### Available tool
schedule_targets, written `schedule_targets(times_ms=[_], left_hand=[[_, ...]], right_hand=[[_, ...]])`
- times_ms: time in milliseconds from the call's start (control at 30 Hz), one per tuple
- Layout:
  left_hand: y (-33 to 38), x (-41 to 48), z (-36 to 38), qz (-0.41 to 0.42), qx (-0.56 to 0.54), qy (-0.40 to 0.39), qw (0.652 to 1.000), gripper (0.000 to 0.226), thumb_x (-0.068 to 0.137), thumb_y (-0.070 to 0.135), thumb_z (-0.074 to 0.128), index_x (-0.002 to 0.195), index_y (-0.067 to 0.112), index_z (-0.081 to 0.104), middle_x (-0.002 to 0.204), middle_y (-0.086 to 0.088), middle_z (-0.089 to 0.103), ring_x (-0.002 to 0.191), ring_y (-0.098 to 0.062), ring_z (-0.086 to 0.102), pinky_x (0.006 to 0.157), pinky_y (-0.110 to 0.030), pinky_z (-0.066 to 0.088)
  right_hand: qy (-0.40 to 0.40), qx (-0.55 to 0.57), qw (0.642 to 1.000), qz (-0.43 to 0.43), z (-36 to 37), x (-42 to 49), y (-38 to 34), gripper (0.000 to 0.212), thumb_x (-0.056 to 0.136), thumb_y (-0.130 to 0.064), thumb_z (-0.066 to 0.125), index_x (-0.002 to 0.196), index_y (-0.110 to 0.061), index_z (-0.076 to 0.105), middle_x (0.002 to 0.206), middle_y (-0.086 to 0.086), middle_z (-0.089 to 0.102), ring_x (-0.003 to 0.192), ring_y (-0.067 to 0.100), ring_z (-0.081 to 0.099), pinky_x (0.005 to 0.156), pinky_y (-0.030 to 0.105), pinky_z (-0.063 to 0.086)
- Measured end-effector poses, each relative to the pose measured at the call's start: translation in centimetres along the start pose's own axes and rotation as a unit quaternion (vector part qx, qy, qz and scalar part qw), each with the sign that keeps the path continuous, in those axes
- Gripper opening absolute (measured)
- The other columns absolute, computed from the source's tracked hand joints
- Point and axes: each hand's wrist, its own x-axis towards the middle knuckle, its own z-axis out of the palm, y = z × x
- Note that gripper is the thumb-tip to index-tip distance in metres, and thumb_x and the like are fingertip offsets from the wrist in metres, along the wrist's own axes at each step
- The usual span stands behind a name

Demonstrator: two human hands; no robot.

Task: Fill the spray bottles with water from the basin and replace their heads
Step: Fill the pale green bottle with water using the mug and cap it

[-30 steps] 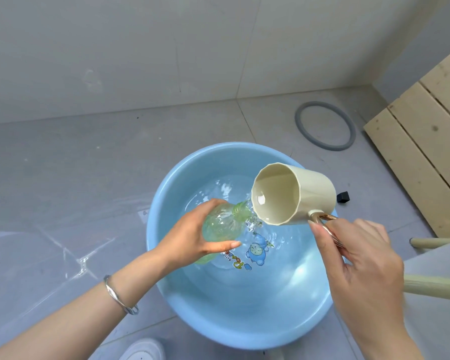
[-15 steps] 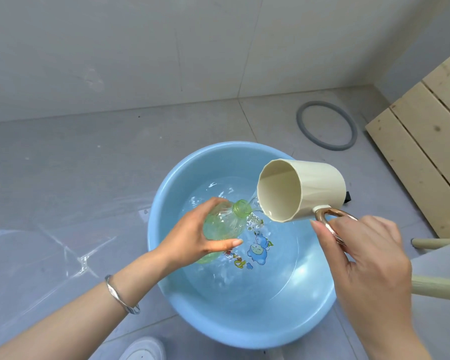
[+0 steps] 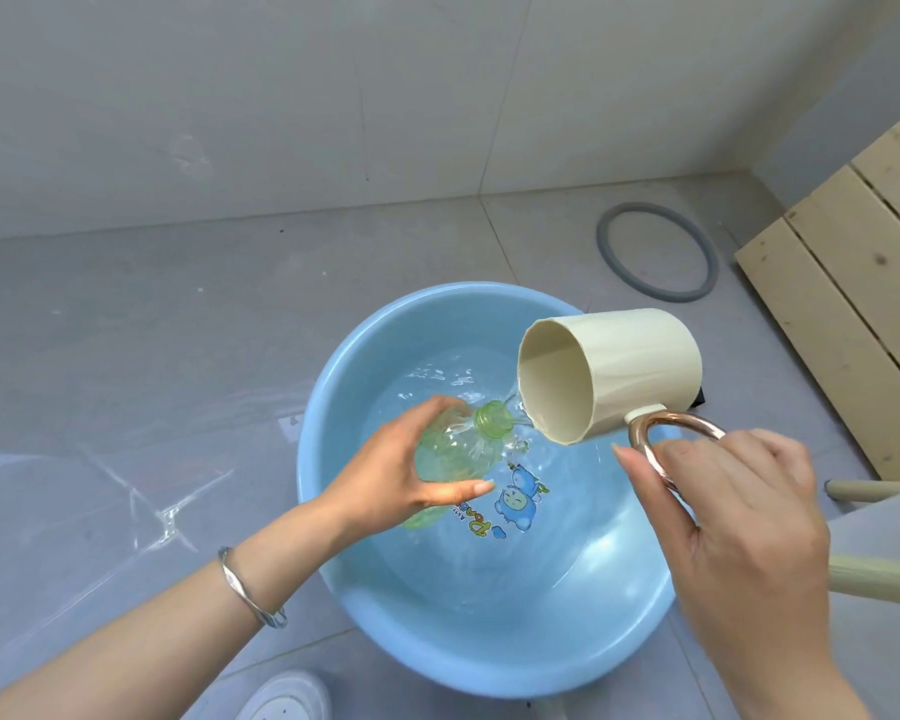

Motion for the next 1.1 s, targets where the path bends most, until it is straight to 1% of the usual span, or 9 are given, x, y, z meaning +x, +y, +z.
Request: schedule_targets(times_ms=[133, 267, 367, 500, 633, 767, 867, 1000, 1100], left_hand=[[0.0, 0.0, 0.0, 0.002, 0.0, 0.002, 1.0, 0.06, 0.06, 0.069, 0.071, 0.112, 0.055, 0.043, 0.118, 0.035, 0.053, 0.116, 0.011, 0.048, 0.095, -0.005, 0.033], [-0.1, 0.0, 0.2, 0.004, -0.001, -0.002, 1.0, 0.061, 0.066, 0.058, 0.079, 0.116, 0.049, 0.045, 0.118, 0.031, 0.055, 0.114, 0.008, 0.05, 0.095, -0.008, 0.035], [-0.2, 0.0, 0.3, 0.0, -0.007, -0.002, 1.0, 0.064, 0.065, 0.062, 0.078, 0.118, 0.047, 0.045, 0.12, 0.029, 0.055, 0.116, 0.006, 0.05, 0.096, -0.01, 0.036], [-0.1, -0.2, 0.1, -0.005, -0.009, 0.004, 1.0, 0.062, 0.064, 0.064, 0.077, 0.115, 0.053, 0.043, 0.12, 0.033, 0.053, 0.116, 0.01, 0.048, 0.096, -0.007, 0.033], [0.0, -0.2, 0.2, -0.005, -0.006, 0.007, 1.0, 0.058, 0.061, 0.071, 0.07, 0.111, 0.059, 0.042, 0.119, 0.038, 0.051, 0.118, 0.009, 0.049, 0.099, -0.01, 0.035], [0.0, -0.2, 0.2, -0.004, -0.012, 0.008, 1.0, 0.058, 0.061, 0.071, 0.069, 0.111, 0.059, 0.042, 0.119, 0.04, 0.05, 0.117, 0.012, 0.048, 0.097, -0.007, 0.033], [-0.1, -0.2, 0.2, 0.0, -0.018, 0.012, 1.0, 0.058, 0.062, 0.068, 0.07, 0.112, 0.053, 0.043, 0.119, 0.037, 0.051, 0.117, 0.011, 0.049, 0.096, -0.005, 0.033], [0.0, -0.2, 0.1, 0.0, -0.017, 0.015, 1.0, 0.056, 0.064, 0.065, 0.072, 0.11, 0.055, 0.042, 0.118, 0.041, 0.049, 0.114, 0.016, 0.047, 0.093, -0.001, 0.031], [0.1, -0.3, 0.1, -0.002, -0.018, 0.015, 1.0, 0.055, 0.064, 0.064, 0.073, 0.109, 0.056, 0.042, 0.116, 0.045, 0.049, 0.113, 0.017, 0.047, 0.092, 0.0, 0.03]], right_hand=[[0.001, -0.014, 1.0, -0.019, -0.1, 0.1, -0.1, 0.044, 0.095, -0.022, 0.053, 0.056, -0.002, 0.056, 0.049, 0.006, 0.043, 0.047, 0.029, 0.044, 0.071, 0.034, 0.034], [0.008, -0.024, 0.999, -0.033, -0.1, 0.3, -0.3, 0.043, 0.095, -0.02, 0.055, 0.056, -0.003, 0.055, 0.048, 0.005, 0.041, 0.048, 0.028, 0.042, 0.071, 0.033, 0.034], [0.01, -0.027, 0.999, -0.039, -0.1, 0.4, -0.3, 0.043, 0.096, -0.02, 0.055, 0.056, -0.003, 0.054, 0.049, 0.005, 0.04, 0.055, 0.025, 0.038, 0.072, 0.033, 0.034], [0.018, -0.038, 0.997, -0.063, -0.2, 0.4, -0.4, 0.043, 0.095, -0.019, 0.057, 0.055, -0.004, 0.054, 0.048, 0.005, 0.04, 0.045, 0.028, 0.041, 0.07, 0.032, 0.033], [0.027, -0.048, 0.995, -0.083, 0.0, 0.2, -0.4, 0.041, 0.095, -0.02, 0.057, 0.057, -0.006, 0.056, 0.049, 0.003, 0.04, 0.051, 0.025, 0.04, 0.072, 0.031, 0.034], [0.031, -0.051, 0.993, -0.101, 0.2, 0.0, -0.5, 0.037, 0.094, -0.021, 0.059, 0.061, -0.006, 0.058, 0.05, 0.002, 0.041, 0.062, 0.02, 0.031, 0.072, 0.031, 0.033], [0.038, -0.069, 0.99, -0.119, 0.3, -0.1, -0.5, 0.03, 0.094, -0.021, 0.06, 0.067, -0.008, 0.057, 0.051, 0.002, 0.042, 0.064, 0.019, 0.031, 0.072, 0.031, 0.033], [0.049, -0.072, 0.989, -0.121, 0.7, -0.3, -0.6, 0.022, 0.093, -0.023, 0.06, 0.078, -0.011, 0.049, 0.052, 0.001, 0.044, 0.064, 0.019, 0.033, 0.073, 0.03, 0.033], [0.045, -0.036, 0.995, -0.083, 1.1, -0.5, -0.6, 0.026, 0.094, -0.022, 0.058, 0.073, -0.009, 0.053, 0.051, 0.001, 0.046, 0.061, 0.021, 0.038, 0.072, 0.03, 0.032]])
